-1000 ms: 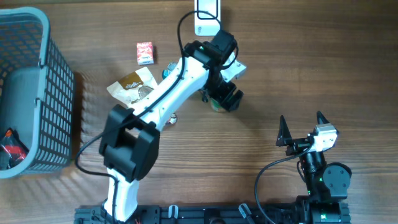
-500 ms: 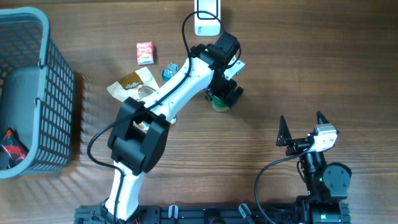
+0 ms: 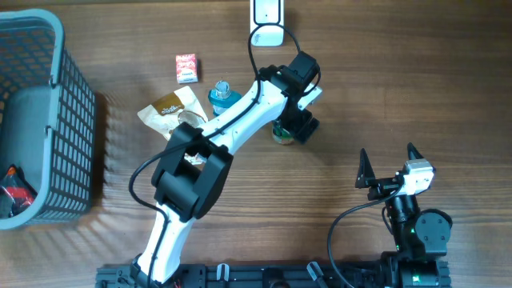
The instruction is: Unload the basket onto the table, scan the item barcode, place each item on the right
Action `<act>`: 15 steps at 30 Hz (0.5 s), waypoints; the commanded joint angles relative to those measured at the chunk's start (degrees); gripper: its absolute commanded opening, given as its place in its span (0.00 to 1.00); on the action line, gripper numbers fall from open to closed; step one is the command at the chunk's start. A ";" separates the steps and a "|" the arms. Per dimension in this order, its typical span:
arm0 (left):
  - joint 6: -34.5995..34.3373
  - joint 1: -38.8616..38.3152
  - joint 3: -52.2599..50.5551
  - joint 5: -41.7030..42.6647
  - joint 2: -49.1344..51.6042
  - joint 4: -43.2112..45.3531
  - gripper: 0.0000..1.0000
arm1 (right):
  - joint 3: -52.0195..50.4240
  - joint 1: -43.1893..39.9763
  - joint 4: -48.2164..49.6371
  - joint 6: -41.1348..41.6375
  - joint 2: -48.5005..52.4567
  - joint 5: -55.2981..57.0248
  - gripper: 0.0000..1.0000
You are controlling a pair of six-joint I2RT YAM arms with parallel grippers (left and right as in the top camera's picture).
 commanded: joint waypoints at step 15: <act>-25.00 0.17 -0.09 -5.90 2.21 -1.31 0.59 | 0.52 -0.07 0.28 -0.70 -0.31 0.37 1.00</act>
